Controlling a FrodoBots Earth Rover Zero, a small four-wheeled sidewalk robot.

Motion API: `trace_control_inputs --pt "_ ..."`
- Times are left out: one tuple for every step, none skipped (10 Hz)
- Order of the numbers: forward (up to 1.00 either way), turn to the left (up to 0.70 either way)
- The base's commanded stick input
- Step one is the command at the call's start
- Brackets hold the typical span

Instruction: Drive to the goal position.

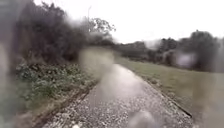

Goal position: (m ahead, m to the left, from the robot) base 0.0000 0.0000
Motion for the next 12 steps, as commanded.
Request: trace_control_inputs --pt "0.7 -0.35" --pt "0.7 -0.35" --pt "0.7 -0.28" --pt "0.7 -0.18" --pt "0.7 -0.07" --pt "0.7 0.0" --pt "0.7 0.0" --pt "0.7 0.0" --pt "0.7 0.0" --pt "0.7 0.0" --pt "0.7 0.0" --pt "0.7 0.0"
